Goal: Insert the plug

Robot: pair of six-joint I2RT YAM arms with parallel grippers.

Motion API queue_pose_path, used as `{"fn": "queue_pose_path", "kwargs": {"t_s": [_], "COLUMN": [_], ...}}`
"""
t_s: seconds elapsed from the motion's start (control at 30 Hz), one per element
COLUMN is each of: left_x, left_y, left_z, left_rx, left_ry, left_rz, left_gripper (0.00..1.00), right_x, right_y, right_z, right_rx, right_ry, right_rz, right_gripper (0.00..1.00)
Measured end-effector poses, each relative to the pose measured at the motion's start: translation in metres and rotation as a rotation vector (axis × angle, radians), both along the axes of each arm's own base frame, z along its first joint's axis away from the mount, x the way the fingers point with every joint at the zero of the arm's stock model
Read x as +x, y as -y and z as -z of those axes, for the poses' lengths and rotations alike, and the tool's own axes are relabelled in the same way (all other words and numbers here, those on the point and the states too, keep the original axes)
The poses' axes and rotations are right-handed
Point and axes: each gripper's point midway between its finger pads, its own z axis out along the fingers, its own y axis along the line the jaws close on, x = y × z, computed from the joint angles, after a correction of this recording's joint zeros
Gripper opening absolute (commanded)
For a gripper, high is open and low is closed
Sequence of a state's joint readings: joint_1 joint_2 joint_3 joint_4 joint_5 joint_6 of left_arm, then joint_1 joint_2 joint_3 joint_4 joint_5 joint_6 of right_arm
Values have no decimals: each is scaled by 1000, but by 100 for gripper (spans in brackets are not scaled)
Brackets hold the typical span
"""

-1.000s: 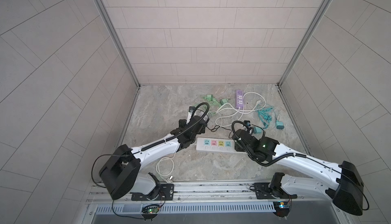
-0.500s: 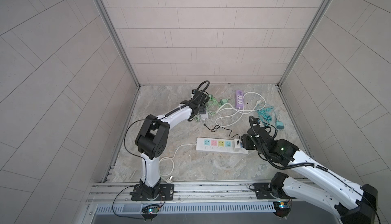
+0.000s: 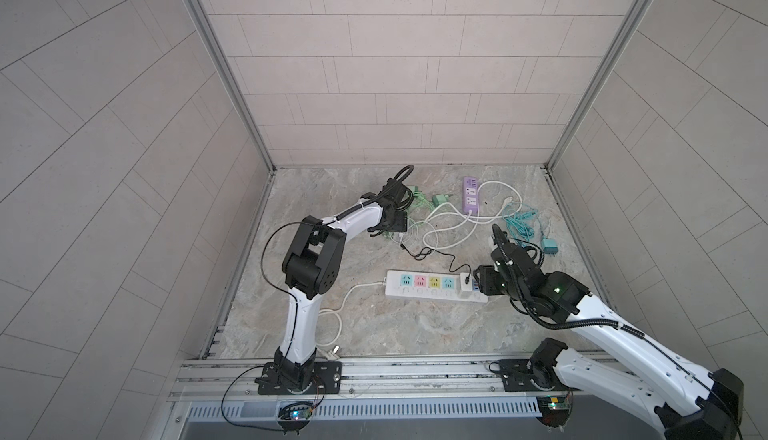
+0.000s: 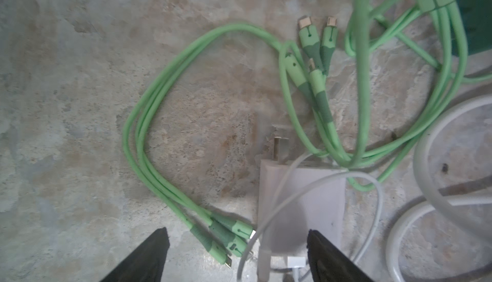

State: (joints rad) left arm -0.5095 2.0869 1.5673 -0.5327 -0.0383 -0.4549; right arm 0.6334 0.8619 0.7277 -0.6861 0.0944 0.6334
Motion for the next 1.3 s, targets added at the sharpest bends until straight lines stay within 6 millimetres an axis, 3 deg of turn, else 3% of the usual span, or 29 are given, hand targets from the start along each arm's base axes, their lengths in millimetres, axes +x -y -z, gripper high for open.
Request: {"fn": "queue_pose_path", "kwargs": {"t_s": [0.17,0.37,0.77,0.9,1.13,1.3], "left_x": [-5,6,16,26,23,19], "left_y": [13,27,35,38,34,31], "left_z": [-1,0,8,10,23,25], "left_rx": [-32,-59,-50,-45,-21,-15], "left_ry": [-16,-26,-81,-86,-137,-157], "left_rz": [31,49,62,67,65,67], "left_gripper": [87,87,84,79,69,53], "right_x": [-1,-4,-7,-10,-13,-15], "right_y": [0,4,11,13,16,17], "right_z": [1,1,-7,-7,-11,-12], "right_rx": [4,10,33,33,46,47], "right_ry": [-4,-1,30,31,49,51], "right_rz": [-5,0,14,16,17,17], "right_gripper": [56,56,55,55,55,55]}}
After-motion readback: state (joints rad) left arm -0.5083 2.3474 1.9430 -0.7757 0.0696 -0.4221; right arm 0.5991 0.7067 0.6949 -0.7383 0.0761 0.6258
